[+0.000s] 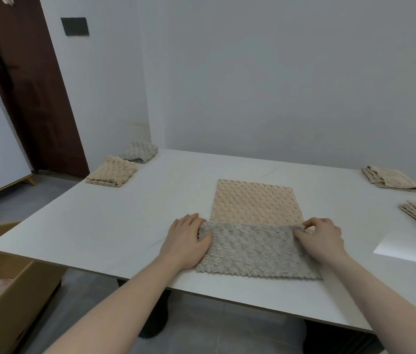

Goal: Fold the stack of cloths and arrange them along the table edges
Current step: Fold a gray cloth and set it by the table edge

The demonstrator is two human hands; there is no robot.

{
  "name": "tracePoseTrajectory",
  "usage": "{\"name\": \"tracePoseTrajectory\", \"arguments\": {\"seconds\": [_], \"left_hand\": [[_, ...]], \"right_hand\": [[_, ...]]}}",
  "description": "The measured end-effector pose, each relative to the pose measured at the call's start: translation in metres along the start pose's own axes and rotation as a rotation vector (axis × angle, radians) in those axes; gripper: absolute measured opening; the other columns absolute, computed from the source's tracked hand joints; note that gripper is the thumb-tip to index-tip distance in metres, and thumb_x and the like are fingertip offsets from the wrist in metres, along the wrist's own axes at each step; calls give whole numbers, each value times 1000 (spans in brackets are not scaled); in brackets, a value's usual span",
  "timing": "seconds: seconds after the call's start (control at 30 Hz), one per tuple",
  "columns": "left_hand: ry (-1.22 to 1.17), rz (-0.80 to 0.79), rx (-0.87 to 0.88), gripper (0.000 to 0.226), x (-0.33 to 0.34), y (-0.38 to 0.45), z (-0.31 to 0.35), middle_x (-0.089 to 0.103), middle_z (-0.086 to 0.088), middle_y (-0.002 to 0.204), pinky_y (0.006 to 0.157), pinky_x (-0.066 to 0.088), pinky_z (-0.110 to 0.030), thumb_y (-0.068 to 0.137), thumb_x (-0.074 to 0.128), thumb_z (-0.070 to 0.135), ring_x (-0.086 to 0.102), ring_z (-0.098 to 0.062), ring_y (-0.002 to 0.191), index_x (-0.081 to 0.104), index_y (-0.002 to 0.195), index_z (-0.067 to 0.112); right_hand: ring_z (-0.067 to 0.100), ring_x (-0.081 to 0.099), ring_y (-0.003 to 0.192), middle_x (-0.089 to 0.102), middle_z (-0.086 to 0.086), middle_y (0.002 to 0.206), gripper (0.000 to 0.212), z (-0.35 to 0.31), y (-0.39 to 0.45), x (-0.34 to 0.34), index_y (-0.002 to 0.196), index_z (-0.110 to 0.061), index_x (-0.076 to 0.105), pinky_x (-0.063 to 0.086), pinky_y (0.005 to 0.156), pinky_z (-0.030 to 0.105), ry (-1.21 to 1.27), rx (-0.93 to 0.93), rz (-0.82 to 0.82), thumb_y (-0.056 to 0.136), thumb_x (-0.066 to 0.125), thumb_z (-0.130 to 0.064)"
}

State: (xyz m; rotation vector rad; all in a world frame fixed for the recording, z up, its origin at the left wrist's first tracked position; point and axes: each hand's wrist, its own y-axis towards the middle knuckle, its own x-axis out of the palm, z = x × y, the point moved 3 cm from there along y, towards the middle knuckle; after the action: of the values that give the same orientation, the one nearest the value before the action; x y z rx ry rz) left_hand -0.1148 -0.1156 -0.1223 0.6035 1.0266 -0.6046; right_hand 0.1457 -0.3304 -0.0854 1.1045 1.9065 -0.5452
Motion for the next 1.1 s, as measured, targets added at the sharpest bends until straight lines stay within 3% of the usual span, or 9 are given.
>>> {"name": "tracePoseTrajectory", "arguments": {"seconds": [0.13,0.23,0.4,0.6,0.73,0.8,0.97,1.03,1.1], "left_hand": [[-29,50,32,52,-4,0,-3,51,6,148,120,27,-36,97,43,54,42,-15,138,53,139,25],[-116,56,16,48,-6,1,-4,58,7,140,115,33,-35,98,42,52,48,-14,130,57,135,25],[-335,64,-53,41,-10,0,-9,61,7,138,111,39,-37,99,46,43,51,-15,130,61,133,26],[-525,71,-111,46,-16,-4,-10,63,15,130,109,42,-37,88,42,50,54,-8,124,65,124,33],[-637,82,-130,37,-19,-5,-11,65,22,120,106,45,-38,84,45,50,56,-3,119,67,111,38],[-708,96,-131,34,-20,-6,-10,66,21,118,105,45,-37,84,46,45,56,-2,117,71,104,34],[-780,142,-90,44,-25,-6,-9,71,10,110,100,47,-38,87,47,47,61,-3,105,77,96,17],[-776,158,-81,43,-24,-6,-10,72,12,105,96,48,-35,84,53,56,62,-3,102,77,86,21],[-709,166,-92,30,-21,-4,-11,71,16,106,96,46,-32,80,65,54,61,-3,107,70,75,24]], "right_hand": [[27,66,92,71,3,89,20,-31,-5,-22,82,-17,67,47,69,33,281,-38,-41,87,72,-35],[21,66,77,71,2,84,22,-63,-9,-25,78,-18,66,48,64,30,375,-57,-131,86,75,-37],[12,59,48,64,4,75,16,-125,-23,-10,91,-10,65,53,52,25,532,-69,-415,93,73,-23],[19,72,60,69,12,83,20,-177,-38,26,101,-3,64,64,62,34,619,-77,-491,93,72,-20],[22,75,64,73,14,80,14,-186,-49,51,87,-6,64,66,70,40,625,-98,-493,93,71,-17],[21,75,64,74,13,80,13,-185,-52,60,84,-7,65,66,68,39,626,-87,-484,93,70,-16],[23,72,69,74,15,88,15,-172,-55,70,102,-3,71,66,75,44,665,-69,-558,94,71,-15],[22,71,67,74,12,91,15,-163,-57,64,105,-8,71,66,72,43,707,-106,-504,92,71,-15],[18,73,68,75,2,94,12,-151,-59,54,103,-22,72,62,62,35,644,-193,-317,92,68,-19]]}}
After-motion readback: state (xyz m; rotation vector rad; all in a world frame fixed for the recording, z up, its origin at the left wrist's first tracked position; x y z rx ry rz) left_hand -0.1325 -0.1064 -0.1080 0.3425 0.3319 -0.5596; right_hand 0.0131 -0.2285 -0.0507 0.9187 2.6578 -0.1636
